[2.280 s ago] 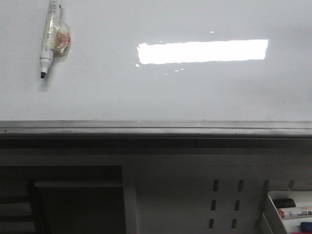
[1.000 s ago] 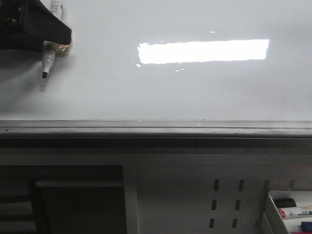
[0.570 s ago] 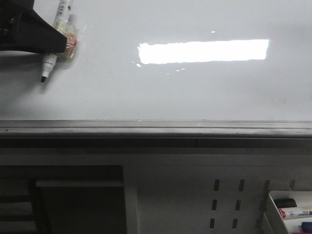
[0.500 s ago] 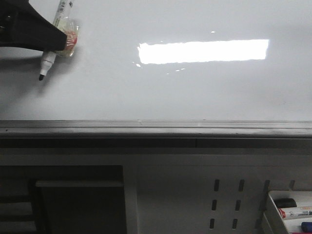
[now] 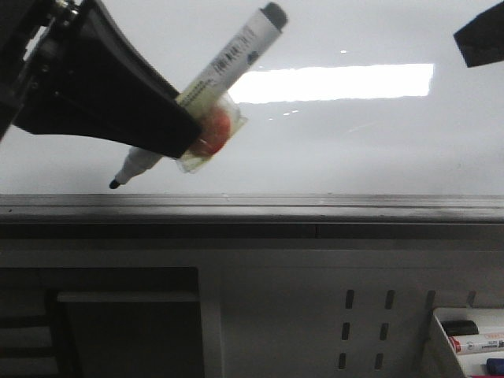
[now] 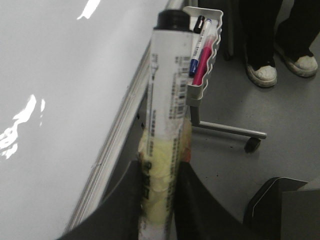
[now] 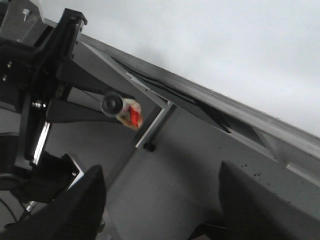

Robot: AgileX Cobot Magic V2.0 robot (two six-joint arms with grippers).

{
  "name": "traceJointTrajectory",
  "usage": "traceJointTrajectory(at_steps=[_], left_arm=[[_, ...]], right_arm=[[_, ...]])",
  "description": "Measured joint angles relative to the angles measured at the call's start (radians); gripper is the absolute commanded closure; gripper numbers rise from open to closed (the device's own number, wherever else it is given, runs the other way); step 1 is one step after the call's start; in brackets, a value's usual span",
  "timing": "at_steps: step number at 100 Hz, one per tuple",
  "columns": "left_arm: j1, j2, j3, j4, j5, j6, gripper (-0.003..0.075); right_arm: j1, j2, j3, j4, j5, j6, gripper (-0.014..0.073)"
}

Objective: Write number 4 on whiteboard

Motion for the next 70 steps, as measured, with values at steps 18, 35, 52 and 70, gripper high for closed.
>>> traceJointTrajectory(at_steps=[18, 35, 52, 70], left_arm=[[-0.122, 0.009, 0.0, 0.035, -0.092, -0.04, 0.0741], [-0.148, 0.027, -0.002, 0.038, -0.126, -0.058, 0.0741], [-0.148, 0.026, -0.018, 0.038, -0.14, -0.062, 0.0741], [-0.148, 0.026, -0.03, 0.038, -0.146, -0.065, 0.0741]], right_arm=[[0.05, 0.076, -0.077, 0.002, 0.046, -0.002, 0.0158], [0.16, 0.127, -0.12, -0.001, 0.026, -0.002, 0.0158], [0.25, 0.196, -0.164, -0.011, -0.001, 0.0, 0.0158], [0.311, 0.264, -0.208, -0.03, -0.017, 0.0, 0.0224]])
